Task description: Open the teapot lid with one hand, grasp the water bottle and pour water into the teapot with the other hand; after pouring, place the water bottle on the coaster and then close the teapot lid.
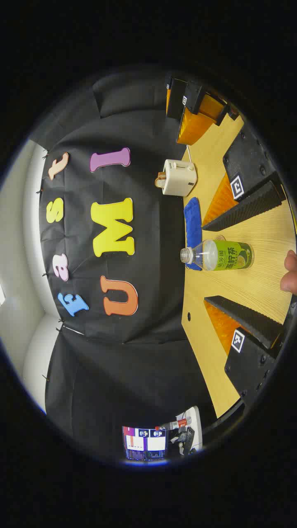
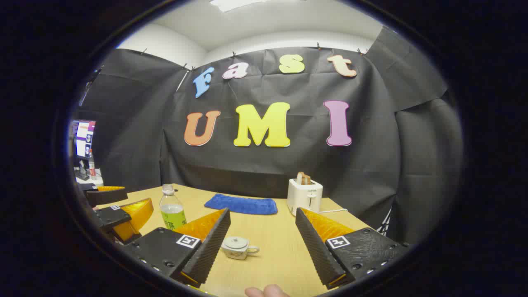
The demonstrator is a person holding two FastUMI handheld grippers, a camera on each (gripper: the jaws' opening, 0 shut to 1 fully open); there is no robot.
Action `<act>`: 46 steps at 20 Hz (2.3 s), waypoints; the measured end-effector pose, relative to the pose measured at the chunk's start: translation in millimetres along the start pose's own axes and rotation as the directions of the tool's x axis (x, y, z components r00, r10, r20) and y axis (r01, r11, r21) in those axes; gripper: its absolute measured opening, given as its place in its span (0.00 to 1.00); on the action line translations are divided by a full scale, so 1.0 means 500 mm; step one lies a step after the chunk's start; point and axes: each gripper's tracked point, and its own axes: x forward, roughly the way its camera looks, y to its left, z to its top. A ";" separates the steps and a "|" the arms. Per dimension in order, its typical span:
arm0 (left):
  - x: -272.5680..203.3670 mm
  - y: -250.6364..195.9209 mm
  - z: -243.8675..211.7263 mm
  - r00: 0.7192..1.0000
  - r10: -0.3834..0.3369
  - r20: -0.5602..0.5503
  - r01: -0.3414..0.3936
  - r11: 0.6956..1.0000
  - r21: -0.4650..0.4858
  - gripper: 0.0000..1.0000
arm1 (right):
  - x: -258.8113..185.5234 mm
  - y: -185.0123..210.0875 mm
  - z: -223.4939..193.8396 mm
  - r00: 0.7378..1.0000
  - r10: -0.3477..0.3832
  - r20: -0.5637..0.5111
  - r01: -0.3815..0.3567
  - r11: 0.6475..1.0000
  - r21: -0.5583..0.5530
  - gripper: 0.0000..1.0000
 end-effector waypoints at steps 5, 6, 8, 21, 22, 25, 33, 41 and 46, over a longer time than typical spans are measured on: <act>0.001 -0.001 -0.004 1.000 0.001 -0.004 -0.001 1.000 0.004 0.98 | -0.002 0.000 0.002 1.000 -0.003 0.006 0.003 1.000 -0.003 0.94; 0.002 -0.002 -0.006 1.000 0.001 -0.009 -0.001 1.000 0.009 0.98 | -0.001 -0.002 -0.001 1.000 -0.005 0.004 0.005 1.000 0.001 0.95; 0.001 -0.007 -0.005 1.000 -0.004 -0.008 0.004 1.000 0.013 0.98 | 0.002 0.000 -0.004 1.000 -0.006 0.000 0.006 1.000 0.001 0.95; 0.002 -0.001 -0.008 1.000 -0.005 -0.012 0.005 1.000 0.016 0.98 | 0.022 0.019 -0.028 1.000 0.019 -0.019 -0.019 1.000 -0.002 0.97; 0.003 0.000 -0.009 1.000 -0.004 -0.014 0.005 1.000 0.018 0.98 | 0.029 0.023 -0.037 0.999 0.025 -0.027 -0.025 1.000 -0.001 0.97; 0.004 0.011 -0.006 1.000 0.000 -0.012 0.000 1.000 0.017 0.98 | 0.051 0.038 -0.063 0.998 0.040 -0.049 -0.040 0.999 -0.001 0.95; 0.007 0.058 -0.001 0.999 0.040 -0.012 -0.039 0.999 0.016 0.98 | 0.133 0.081 -0.155 0.990 0.066 -0.126 -0.066 0.998 0.004 0.97; 0.008 0.088 0.002 0.998 0.059 -0.011 -0.059 0.998 0.004 0.98 | 0.212 0.112 -0.215 0.983 0.062 -0.171 -0.060 0.998 0.014 0.97; 0.011 0.101 0.000 0.997 0.073 -0.016 -0.073 0.997 -0.001 0.98 | 0.230 0.127 -0.232 0.979 0.049 -0.196 -0.049 0.999 0.005 0.72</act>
